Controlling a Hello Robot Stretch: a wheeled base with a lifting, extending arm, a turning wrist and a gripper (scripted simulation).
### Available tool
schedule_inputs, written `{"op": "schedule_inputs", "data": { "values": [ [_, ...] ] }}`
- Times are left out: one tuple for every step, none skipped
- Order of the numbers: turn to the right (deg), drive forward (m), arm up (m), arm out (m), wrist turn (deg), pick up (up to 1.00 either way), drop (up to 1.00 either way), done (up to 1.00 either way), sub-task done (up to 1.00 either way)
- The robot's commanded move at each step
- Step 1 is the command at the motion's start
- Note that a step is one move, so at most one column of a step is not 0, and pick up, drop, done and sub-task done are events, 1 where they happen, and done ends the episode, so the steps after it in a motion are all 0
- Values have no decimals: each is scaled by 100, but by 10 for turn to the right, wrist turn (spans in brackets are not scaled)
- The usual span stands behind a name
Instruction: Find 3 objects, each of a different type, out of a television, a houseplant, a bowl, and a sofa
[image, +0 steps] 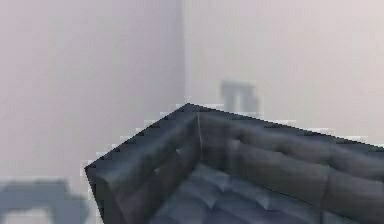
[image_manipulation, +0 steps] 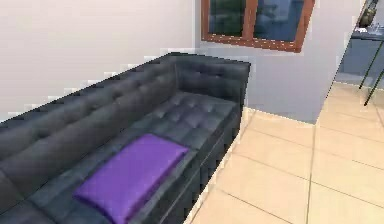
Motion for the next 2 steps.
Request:
{"op": "schedule_inputs", "data": {
  "values": [
    [-450,0,0,0,0,0,0,0,0],
    [-450,0,0,0,0,0,0,0,0]
  ]
}}
